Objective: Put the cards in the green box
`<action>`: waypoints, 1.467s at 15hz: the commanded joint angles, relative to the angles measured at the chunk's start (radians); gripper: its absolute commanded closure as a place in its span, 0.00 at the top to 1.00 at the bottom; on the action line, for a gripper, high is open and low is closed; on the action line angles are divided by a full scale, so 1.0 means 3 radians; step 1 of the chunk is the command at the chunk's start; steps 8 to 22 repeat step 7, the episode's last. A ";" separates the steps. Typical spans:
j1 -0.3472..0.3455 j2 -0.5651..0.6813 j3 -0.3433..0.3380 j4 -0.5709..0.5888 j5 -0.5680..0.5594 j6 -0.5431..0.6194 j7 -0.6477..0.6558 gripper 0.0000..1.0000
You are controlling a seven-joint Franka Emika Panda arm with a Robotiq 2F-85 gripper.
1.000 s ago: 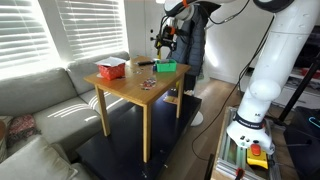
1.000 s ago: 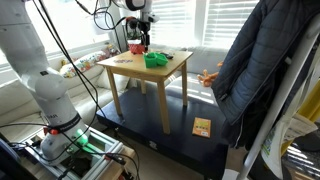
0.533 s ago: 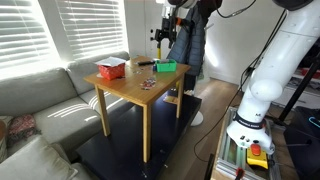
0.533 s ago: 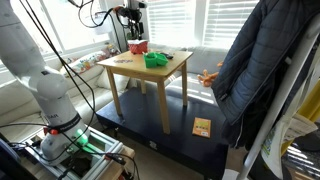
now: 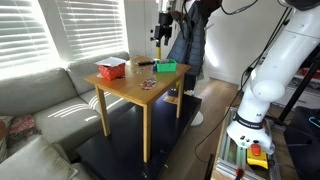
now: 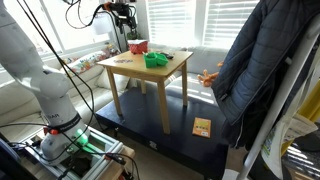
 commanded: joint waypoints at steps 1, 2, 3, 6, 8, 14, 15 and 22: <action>0.0002 0.0006 0.0000 0.0008 -0.0001 -0.0008 0.0005 1.00; -0.0002 0.0009 -0.0005 0.0008 -0.0001 -0.0007 0.0005 1.00; -0.0007 0.0012 -0.0014 0.0008 0.0000 -0.0007 0.0005 1.00; -0.0009 0.0012 -0.0020 0.0008 0.0000 -0.0007 0.0005 1.00; -0.0009 0.0012 -0.0020 0.0008 0.0000 -0.0007 0.0005 1.00; -0.0009 0.0012 -0.0020 0.0008 0.0000 -0.0007 0.0005 1.00; -0.0009 0.0012 -0.0020 0.0008 0.0000 -0.0007 0.0005 1.00; -0.0009 0.0012 -0.0020 0.0008 0.0000 -0.0007 0.0005 1.00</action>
